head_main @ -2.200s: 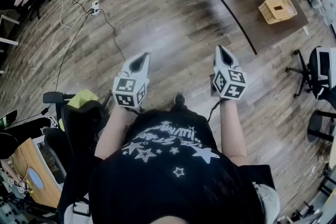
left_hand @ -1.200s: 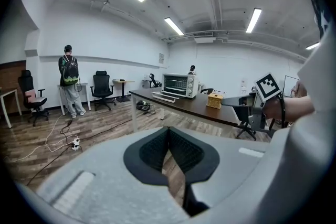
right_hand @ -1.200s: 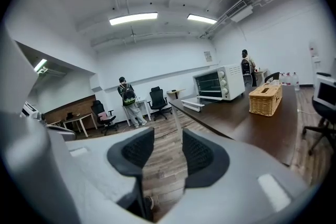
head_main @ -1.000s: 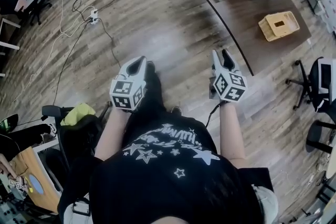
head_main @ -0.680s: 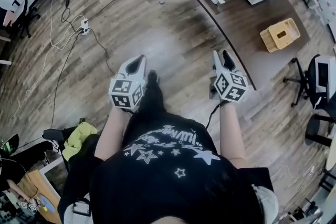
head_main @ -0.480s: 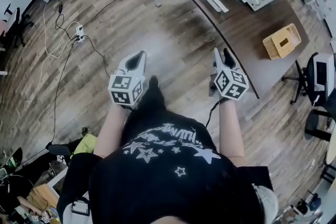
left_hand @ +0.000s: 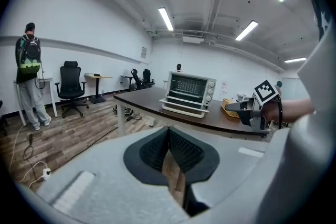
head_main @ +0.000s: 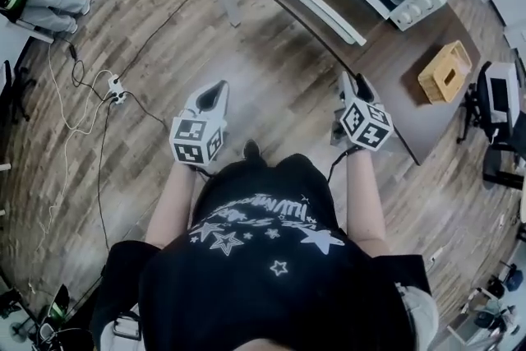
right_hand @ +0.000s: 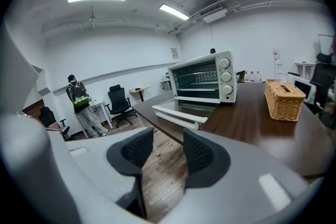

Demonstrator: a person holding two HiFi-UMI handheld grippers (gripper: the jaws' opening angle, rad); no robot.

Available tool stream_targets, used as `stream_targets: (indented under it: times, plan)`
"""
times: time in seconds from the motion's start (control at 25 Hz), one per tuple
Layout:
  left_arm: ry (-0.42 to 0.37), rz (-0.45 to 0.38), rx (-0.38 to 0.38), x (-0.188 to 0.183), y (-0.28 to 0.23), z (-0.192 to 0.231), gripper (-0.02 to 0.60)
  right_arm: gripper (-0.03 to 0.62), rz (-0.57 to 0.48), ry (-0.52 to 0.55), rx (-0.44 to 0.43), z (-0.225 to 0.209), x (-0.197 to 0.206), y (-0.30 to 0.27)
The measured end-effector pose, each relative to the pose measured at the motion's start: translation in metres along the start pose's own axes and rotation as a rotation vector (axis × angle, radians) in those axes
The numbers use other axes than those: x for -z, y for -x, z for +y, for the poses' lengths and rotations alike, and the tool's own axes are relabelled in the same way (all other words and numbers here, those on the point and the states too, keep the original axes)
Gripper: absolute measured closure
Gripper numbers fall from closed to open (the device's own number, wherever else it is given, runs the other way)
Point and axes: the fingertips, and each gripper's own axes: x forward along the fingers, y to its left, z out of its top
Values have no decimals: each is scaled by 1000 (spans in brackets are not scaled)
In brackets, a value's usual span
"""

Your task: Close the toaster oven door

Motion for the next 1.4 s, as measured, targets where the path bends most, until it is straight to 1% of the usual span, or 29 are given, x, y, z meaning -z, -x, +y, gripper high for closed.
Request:
stream_targets:
  times: [0.24, 0.6, 0.84, 1.0, 1.2, 1.4]
  plan:
    - [-32, 35, 53, -11, -35, 21, 571, 410, 17, -48, 67, -7, 4, -25]
    - [-81, 92, 136, -34, -113, 27, 571, 410, 40, -164, 185, -41, 14, -74]
    - [-130, 132, 204, -51, -178, 22, 571, 410, 68, -187, 254, -63, 22, -110]
    - [-144, 154, 245, -62, -216, 17, 571, 410, 78, -194, 292, -69, 24, -134]
    - [-164, 197, 279, -65, -253, 16, 571, 410, 71, -158, 307, -73, 20, -156]
    - [-191, 238, 308, -68, -283, 15, 571, 411, 77, -184, 358, -86, 19, -166]
